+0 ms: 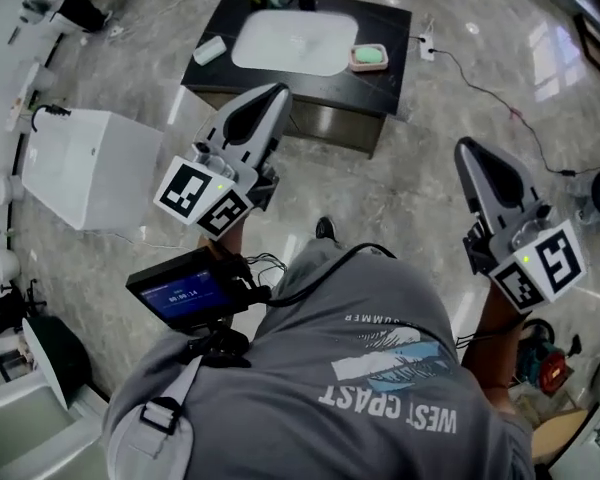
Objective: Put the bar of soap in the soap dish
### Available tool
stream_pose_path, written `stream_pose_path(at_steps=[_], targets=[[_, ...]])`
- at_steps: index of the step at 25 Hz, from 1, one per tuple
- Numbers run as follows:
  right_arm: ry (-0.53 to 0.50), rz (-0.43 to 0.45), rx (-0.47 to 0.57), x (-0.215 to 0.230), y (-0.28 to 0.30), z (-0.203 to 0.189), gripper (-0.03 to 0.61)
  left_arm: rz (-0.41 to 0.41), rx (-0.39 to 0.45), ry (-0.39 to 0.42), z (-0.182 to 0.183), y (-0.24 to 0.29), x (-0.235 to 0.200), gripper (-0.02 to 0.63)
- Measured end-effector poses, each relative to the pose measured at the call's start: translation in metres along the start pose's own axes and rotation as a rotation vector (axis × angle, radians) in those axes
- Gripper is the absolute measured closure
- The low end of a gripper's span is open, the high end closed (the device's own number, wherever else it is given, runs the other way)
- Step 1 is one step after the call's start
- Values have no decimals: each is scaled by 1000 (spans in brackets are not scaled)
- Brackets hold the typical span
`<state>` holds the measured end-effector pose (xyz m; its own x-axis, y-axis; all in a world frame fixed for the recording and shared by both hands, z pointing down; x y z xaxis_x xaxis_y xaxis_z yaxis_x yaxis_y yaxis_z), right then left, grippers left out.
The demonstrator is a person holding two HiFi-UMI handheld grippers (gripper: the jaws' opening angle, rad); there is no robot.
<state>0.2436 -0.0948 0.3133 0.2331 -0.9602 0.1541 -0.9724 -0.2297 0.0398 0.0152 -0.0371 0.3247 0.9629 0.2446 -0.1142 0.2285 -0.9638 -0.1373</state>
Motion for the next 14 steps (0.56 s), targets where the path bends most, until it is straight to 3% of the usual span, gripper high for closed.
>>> stream_pose_path(at_steps=[6,14], targets=[[-11,-69,36,23,-133,-13,572,-76,-2,-17,-24,33,131,606],[7,-131,61,59,-228,-5,571,-131,-18,-21,-32,81,218,606]])
Point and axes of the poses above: the fingertips, and each gripper's own axes: y forward along the fingers, x to its right, z out of its top, the point moved 2 cm from there along -y, backward along the fingers, and after that the axes turned 4 degrees about x, right-handed, at the moved point
